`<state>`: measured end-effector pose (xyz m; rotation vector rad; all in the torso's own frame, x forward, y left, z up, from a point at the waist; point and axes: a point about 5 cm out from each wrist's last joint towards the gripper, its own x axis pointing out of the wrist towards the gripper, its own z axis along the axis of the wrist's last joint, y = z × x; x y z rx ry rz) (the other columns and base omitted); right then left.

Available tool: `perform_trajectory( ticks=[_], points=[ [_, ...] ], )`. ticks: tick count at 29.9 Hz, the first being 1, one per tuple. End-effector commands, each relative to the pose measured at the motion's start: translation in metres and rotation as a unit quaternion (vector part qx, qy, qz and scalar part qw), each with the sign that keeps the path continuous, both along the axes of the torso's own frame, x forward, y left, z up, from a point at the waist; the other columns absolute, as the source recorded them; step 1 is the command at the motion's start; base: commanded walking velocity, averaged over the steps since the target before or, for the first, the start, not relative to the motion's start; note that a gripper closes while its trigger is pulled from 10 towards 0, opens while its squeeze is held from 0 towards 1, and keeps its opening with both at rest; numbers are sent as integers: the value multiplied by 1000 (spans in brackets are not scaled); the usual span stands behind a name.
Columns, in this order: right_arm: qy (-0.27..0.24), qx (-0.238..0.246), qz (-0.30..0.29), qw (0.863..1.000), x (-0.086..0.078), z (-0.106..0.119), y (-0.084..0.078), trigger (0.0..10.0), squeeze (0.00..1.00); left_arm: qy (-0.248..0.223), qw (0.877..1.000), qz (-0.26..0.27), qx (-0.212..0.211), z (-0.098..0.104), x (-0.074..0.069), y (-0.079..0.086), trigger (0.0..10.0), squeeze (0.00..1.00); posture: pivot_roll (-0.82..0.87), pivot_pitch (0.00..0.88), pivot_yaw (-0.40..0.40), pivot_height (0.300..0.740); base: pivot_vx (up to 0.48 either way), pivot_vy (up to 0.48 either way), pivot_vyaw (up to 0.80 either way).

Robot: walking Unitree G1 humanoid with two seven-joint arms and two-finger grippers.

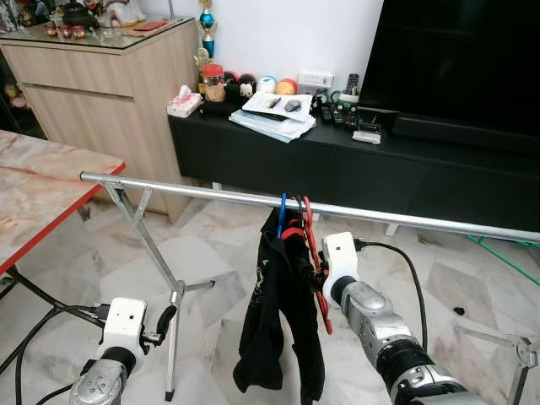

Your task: Hang hanger

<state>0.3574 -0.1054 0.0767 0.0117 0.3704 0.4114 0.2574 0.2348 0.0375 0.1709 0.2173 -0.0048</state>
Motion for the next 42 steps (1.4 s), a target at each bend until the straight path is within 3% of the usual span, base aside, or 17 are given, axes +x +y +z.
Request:
perform_trajectory(
  ticks=[1,8,24,33,34,35,36,42],
  points=[
    [-4,-19,3,1000,1,1,0,10000,0,8,1000,1,-2,-2,-2,0,10000,0,129,47,-1,740,0,0,0],
    [14,-47,-11,999,-1,-6,-4,10000,0,9,1000,1,-4,-3,-2,-1,10000,0,131,50,-5,740,0,0,0],
    [46,-27,-18,998,-6,-17,2,10000,0,15,1000,5,-4,-6,-10,0,10000,0,148,62,-13,740,0,0,0],
    [58,-43,-38,997,-9,-23,-5,10000,0,19,1000,6,-4,-8,-12,0,10000,0,154,54,-17,740,0,0,0],
    [58,-44,-42,996,-9,-24,-7,3686,0,19,1000,7,-4,-8,-12,-1,10000,0,154,52,-19,740,0,0,0],
    [58,-44,-42,996,-9,-24,-7,3686,0,19,1000,7,-4,-8,-12,-1,10000,0,154,52,-19,740,0,0,0],
    [58,-46,-45,996,-9,-24,-9,0,0,19,1000,7,-4,-8,-12,-1,10000,0,153,51,-20,740,0,0,0],
    [59,-46,-52,996,-10,-25,-12,0,0,20,1000,8,-5,-8,-12,-1,10000,0,152,45,-21,740,0,0,0]
  ],
)
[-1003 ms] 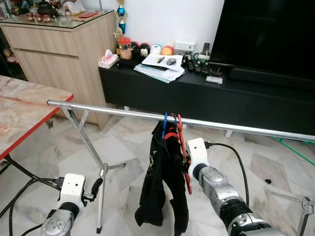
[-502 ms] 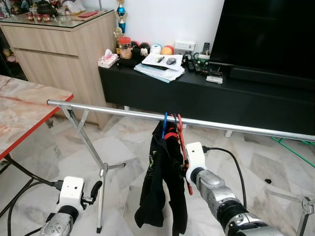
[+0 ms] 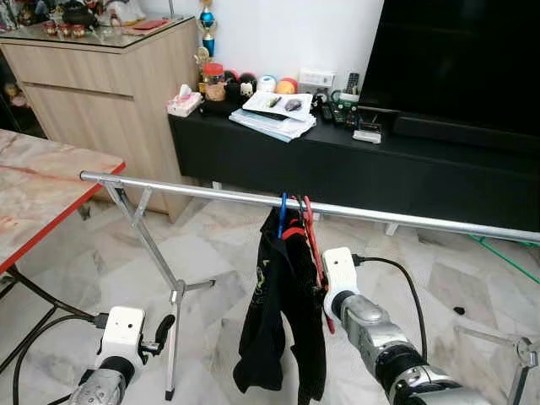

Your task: Hang hanger

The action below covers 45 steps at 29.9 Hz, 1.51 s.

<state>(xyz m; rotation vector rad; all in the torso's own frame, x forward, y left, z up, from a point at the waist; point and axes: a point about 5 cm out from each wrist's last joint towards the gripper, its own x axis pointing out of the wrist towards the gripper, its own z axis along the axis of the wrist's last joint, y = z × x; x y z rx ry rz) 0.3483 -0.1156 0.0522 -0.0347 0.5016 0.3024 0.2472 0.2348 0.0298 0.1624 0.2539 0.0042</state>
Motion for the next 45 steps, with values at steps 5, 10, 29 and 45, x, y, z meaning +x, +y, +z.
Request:
perform_trajectory(
  ticks=[5,10,29,45],
  points=[
    [3,-1,-7,1000,-2,-3,-3,0,0,2,1000,1,-2,-1,-2,-1,10000,0,152,34,-23,740,0,0,0],
    [5,-1,-7,1000,-3,-4,-4,0,0,4,1000,0,-1,-2,-2,-2,10000,0,154,21,-29,740,0,0,0],
    [-12,3,-89,996,-3,-6,-27,0,0,8,1000,4,0,-4,-4,-1,10000,0,148,23,-27,740,0,0,0],
    [-11,27,-214,976,-9,-10,-62,0,0,9,1000,0,3,-4,-1,-1,10000,0,136,27,-17,740,0,0,0]
  ],
)
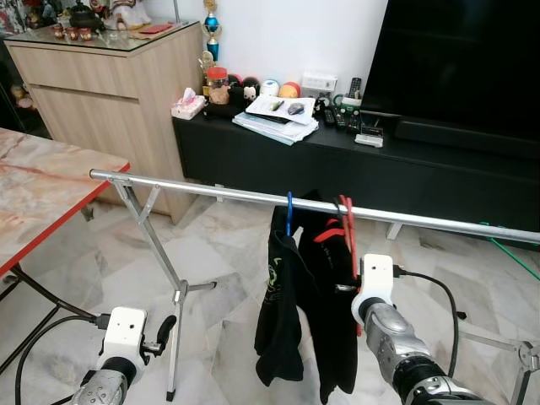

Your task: Hang hanger

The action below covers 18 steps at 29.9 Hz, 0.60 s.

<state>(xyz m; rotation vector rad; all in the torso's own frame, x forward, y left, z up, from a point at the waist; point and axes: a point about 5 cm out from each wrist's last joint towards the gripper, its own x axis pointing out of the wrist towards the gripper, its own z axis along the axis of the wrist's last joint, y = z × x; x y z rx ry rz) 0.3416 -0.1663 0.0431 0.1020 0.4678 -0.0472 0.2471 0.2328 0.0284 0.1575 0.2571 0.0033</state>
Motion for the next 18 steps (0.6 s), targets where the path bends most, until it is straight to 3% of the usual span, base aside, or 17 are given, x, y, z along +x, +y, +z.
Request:
perform_trajectory(
  ticks=[1,11,18],
  points=[
    [-1,2,-40,999,-2,-1,-14,0,0,8,1000,0,5,-2,0,1,10000,0,134,28,-17,740,0,0,0],
    [-5,7,-140,990,-9,-3,-41,0,0,7,1000,-4,6,-1,1,1,10000,0,131,28,-12,740,0,0,0],
    [-2,10,-148,989,-10,-3,-45,0,0,7,1000,-6,7,-1,2,1,10000,0,131,27,-11,740,0,0,0]
  ],
)
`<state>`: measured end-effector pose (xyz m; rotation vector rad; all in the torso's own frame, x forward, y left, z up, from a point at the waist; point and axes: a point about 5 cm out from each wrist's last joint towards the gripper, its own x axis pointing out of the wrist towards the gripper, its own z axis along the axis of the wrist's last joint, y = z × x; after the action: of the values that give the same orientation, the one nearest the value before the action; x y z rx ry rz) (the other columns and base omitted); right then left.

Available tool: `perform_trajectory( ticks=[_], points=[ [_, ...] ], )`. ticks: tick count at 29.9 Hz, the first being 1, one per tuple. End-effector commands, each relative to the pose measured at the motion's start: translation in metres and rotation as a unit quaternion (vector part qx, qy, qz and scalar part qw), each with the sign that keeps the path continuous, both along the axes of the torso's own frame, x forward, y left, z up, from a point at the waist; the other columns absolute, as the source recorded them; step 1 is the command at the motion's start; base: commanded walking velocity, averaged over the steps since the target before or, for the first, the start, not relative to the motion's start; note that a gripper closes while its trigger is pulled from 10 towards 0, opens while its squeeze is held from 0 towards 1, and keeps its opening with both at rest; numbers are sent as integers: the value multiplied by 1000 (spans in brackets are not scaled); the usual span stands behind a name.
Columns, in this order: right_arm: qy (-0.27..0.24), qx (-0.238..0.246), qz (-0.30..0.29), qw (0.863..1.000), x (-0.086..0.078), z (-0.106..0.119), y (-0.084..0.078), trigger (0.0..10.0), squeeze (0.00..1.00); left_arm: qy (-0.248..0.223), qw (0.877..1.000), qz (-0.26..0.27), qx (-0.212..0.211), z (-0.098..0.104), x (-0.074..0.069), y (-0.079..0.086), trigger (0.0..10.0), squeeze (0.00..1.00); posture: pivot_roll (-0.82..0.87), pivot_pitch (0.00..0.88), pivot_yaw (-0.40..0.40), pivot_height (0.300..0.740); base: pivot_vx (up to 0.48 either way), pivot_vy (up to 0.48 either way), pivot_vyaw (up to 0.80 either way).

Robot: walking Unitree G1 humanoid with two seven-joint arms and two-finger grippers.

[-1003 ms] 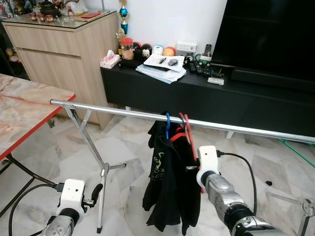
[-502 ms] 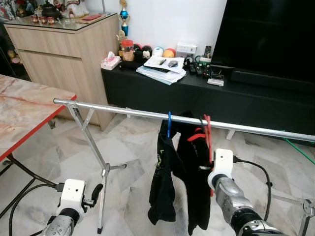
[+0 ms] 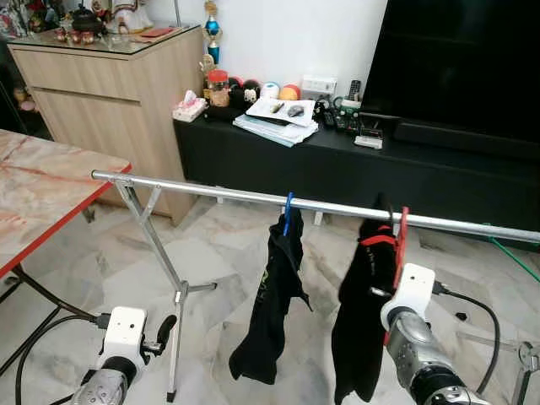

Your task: Hang hanger

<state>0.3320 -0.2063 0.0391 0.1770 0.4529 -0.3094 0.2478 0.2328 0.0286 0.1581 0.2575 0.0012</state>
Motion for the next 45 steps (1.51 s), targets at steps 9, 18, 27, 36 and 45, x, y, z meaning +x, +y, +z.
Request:
perform_trajectory(
  ticks=[9,18,27,36,45],
  points=[
    [-9,-17,-71,997,-2,7,-25,0,0,6,1000,-5,9,-1,2,2,10000,0,135,24,-7,740,0,0,0],
    [-4,-8,-69,998,-2,7,-29,1294,0,6,1000,-6,10,0,3,2,10000,0,133,22,-5,740,0,0,0],
    [13,-4,-28,1000,-4,-1,-15,10000,0,6,1000,-5,11,0,2,2,10000,0,141,17,-11,740,0,0,0],
    [6,-21,-11,1000,-4,1,-17,10000,855,7,1000,-2,8,-2,-1,1,10000,0,138,6,-25,740,0,0,0],
    [-22,-59,12,998,-9,2,-21,10000,1000,13,1000,3,5,-8,-7,0,10000,0,132,0,-47,740,0,0,0]
  ],
)
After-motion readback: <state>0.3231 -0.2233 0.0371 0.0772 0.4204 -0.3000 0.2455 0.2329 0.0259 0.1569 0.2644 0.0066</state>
